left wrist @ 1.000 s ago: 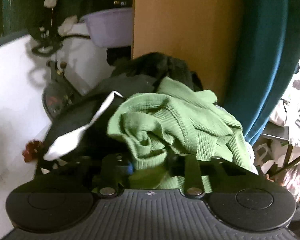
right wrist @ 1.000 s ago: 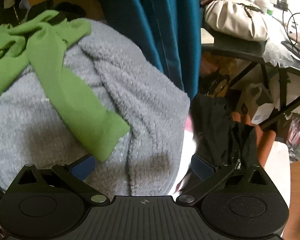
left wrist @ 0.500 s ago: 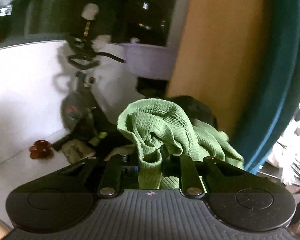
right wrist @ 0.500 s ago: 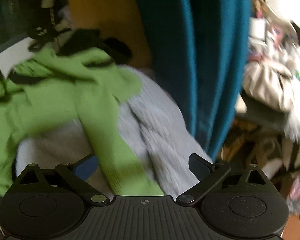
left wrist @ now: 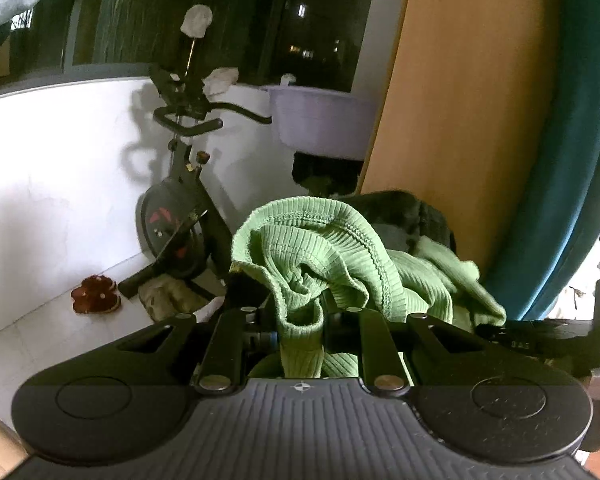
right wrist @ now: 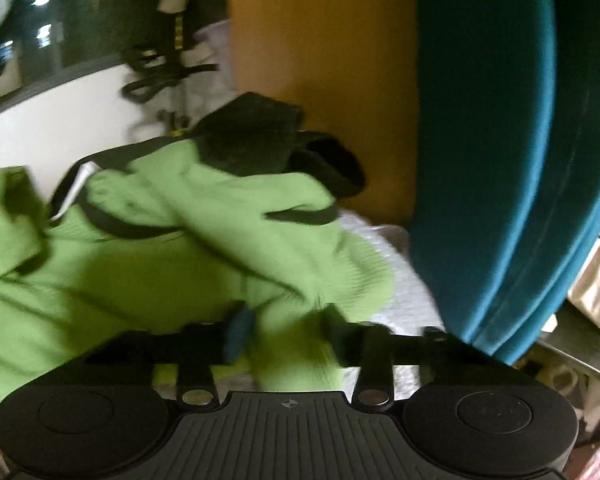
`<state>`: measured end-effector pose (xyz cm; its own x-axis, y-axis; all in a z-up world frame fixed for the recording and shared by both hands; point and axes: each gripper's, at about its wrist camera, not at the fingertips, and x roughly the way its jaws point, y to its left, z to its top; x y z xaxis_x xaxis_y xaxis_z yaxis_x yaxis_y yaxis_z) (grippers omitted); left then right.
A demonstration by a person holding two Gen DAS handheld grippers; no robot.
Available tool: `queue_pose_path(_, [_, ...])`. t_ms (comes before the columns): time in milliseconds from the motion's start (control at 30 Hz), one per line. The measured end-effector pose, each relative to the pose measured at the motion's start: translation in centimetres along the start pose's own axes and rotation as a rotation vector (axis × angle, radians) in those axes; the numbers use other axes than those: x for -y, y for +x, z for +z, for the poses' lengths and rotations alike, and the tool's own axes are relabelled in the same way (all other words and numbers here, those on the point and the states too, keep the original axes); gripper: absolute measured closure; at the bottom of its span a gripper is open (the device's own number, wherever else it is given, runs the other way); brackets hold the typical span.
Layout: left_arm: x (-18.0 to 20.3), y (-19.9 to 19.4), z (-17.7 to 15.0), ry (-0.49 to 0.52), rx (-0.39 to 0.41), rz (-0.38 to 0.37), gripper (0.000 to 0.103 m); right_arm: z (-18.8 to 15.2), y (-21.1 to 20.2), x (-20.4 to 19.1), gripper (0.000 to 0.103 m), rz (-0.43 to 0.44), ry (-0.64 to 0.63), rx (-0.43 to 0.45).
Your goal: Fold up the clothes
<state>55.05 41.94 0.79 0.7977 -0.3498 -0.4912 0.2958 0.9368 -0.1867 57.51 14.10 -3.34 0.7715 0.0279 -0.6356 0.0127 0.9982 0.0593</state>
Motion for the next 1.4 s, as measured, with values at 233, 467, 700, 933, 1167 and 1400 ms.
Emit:
queue_pose_path(233, [0.3, 2.3, -1.1, -0.016, -0.100, -0.034, 0.083, -0.4, -1.4, -0.4, 0.091, 0.058, 0.045, -0.044])
queue_pose_path(467, [0.4, 3.1, -1.1, -0.025, -0.112, -0.038, 0.083, -1.2, -2.5, -0.8, 0.093, 0.099, 0.041, -0.061])
queue_pose_path(700, [-0.1, 3.5, -1.2, -0.038, -0.123, -0.031, 0.083, -2.5, -3.4, -1.6, 0.093, 0.188, 0.038, -0.085])
queue_pose_path(933, [-0.3, 3.8, -1.7, -0.041, -0.140, -0.028, 0.083, -3.8, -4.1, -5.2, 0.094, 0.309, -0.058, -0.150])
queue_pose_path(1167, [-0.1, 3.9, -1.9, -0.033, -0.152, -0.028, 0.083, -4.2, -2.6, -8.2, 0.094, 0.334, -0.112, -0.175])
queue_pose_path(1400, [0.1, 4.2, -2.4, -0.026, -0.173, -0.029, 0.083, -3.9, -3.0, -6.7, 0.070, 0.297, -0.063, -0.165])
